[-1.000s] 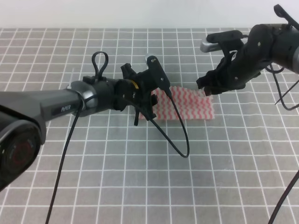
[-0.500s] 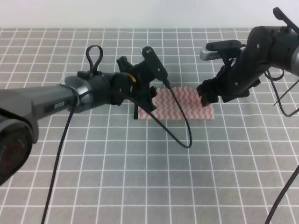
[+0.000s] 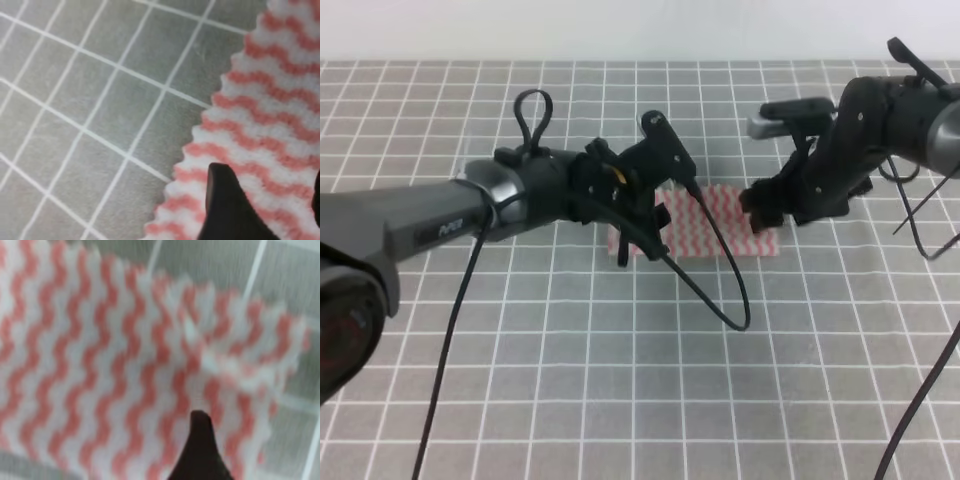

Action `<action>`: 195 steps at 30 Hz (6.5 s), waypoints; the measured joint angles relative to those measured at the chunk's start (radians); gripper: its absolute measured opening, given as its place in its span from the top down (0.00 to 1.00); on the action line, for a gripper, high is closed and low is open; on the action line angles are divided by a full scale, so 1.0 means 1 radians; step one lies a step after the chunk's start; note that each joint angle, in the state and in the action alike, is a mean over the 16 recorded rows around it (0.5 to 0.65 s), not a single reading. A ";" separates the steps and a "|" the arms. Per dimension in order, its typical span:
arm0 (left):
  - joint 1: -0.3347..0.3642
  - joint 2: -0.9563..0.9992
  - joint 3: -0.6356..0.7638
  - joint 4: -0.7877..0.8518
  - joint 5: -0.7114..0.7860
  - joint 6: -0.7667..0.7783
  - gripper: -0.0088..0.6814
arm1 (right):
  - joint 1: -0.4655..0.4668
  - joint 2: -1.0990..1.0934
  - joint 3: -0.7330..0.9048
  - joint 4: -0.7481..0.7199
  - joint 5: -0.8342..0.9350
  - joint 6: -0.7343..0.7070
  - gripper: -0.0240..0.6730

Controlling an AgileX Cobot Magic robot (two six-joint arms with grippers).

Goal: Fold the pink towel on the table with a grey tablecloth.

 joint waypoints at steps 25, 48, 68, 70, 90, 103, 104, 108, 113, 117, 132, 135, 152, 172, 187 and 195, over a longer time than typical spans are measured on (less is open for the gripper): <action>0.012 -0.002 0.000 0.024 0.146 -0.074 0.99 | 0.001 0.021 -0.001 0.125 0.082 0.014 0.73; 0.027 -0.169 0.004 0.024 0.122 -0.149 0.99 | 0.002 -0.044 -0.035 0.339 0.073 -0.244 0.98; 0.071 -0.425 0.004 -0.005 0.201 -0.268 0.99 | 0.088 0.007 -0.096 0.461 0.070 -0.354 0.98; 0.071 -0.426 0.004 -0.010 0.216 -0.268 0.99 | 0.104 0.024 -0.111 0.460 0.066 -0.354 0.98; 0.072 -0.429 0.006 -0.027 0.282 -0.262 0.99 | 0.144 0.115 -0.201 0.556 0.075 -0.414 0.83; 0.071 -0.426 0.005 -0.026 0.290 -0.261 0.99 | 0.129 0.120 -0.201 0.699 0.120 -0.545 0.70; 0.071 -0.426 0.005 -0.026 0.291 -0.261 0.99 | 0.126 0.121 -0.201 0.702 0.125 -0.550 0.72; 0.071 -0.423 0.005 -0.025 0.291 -0.261 0.99 | 0.116 0.134 -0.201 0.700 0.139 -0.559 0.83; 0.072 -0.410 0.005 -0.030 0.282 -0.264 0.99 | 0.105 0.158 -0.201 0.685 0.153 -0.557 0.96; 0.071 -0.389 0.005 -0.039 0.276 -0.267 0.99 | 0.103 0.179 -0.201 0.682 0.155 -0.557 0.98; 0.096 -0.446 0.041 -0.018 0.337 -0.346 0.99 | 0.076 0.027 -0.200 0.531 0.151 -0.440 0.99; 0.110 -0.529 0.085 -0.002 0.353 -0.376 0.99 | 0.073 -0.051 -0.192 0.497 0.128 -0.413 0.99; 0.150 -1.358 0.601 0.044 0.367 -0.518 0.99 | 0.234 -0.641 0.320 0.537 -0.373 -0.495 0.99; 0.151 -1.815 0.863 0.082 0.710 -0.667 0.99 | 0.282 -1.294 0.907 0.565 -0.557 -0.535 0.99; 0.150 -1.817 0.865 0.079 0.801 -0.668 0.99 | 0.282 -1.460 0.942 0.564 -0.453 -0.536 0.99; 0.150 -1.817 0.865 0.079 0.801 -0.668 0.99 | 0.282 -1.457 0.953 0.482 -0.324 -0.519 0.99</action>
